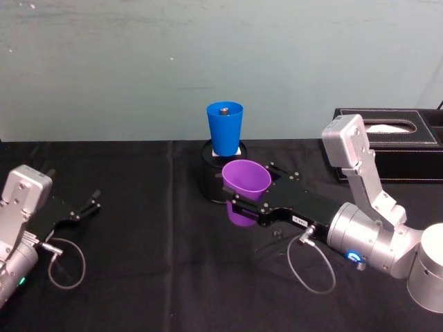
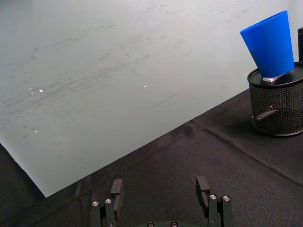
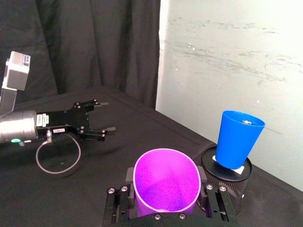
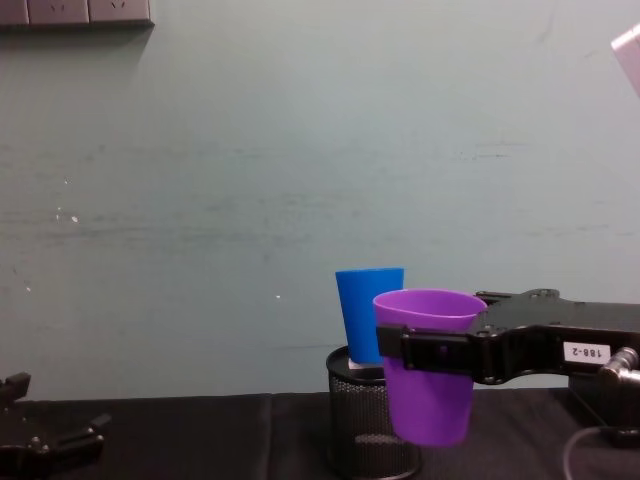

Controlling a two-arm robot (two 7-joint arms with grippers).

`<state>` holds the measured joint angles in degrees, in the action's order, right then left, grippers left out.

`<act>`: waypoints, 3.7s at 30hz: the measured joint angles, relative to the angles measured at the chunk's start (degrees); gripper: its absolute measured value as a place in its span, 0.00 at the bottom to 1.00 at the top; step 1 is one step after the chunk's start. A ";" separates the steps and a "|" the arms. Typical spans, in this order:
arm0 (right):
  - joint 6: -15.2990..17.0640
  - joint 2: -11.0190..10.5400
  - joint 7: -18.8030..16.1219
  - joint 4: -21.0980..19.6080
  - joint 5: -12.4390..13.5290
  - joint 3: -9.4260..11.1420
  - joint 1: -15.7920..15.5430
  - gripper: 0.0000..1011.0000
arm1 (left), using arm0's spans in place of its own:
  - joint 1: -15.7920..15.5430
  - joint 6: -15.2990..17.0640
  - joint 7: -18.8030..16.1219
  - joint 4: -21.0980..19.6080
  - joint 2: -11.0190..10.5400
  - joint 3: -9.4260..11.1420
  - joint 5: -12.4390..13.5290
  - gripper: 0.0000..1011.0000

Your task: Pick up one cup with a gripper and tap it against the other cup.

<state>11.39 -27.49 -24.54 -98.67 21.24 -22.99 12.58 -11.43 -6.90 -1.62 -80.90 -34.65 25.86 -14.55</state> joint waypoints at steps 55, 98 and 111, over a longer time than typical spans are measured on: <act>2.64 8.62 4.66 15.63 0.24 -3.54 13.47 0.72 | 0.00 0.00 0.00 0.00 0.00 0.00 0.00 0.99; 5.50 16.27 9.68 20.61 -6.51 -0.39 15.73 0.72 | 0.00 0.00 0.00 0.00 0.00 0.00 0.00 0.99; 4.84 17.65 9.33 23.32 -7.29 0.94 16.93 0.72 | 0.00 0.00 0.00 0.00 0.00 0.00 0.00 0.99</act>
<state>16.23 -9.83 -15.21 -75.35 13.94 -22.06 29.51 -11.43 -6.91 -1.62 -80.90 -34.65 25.86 -14.55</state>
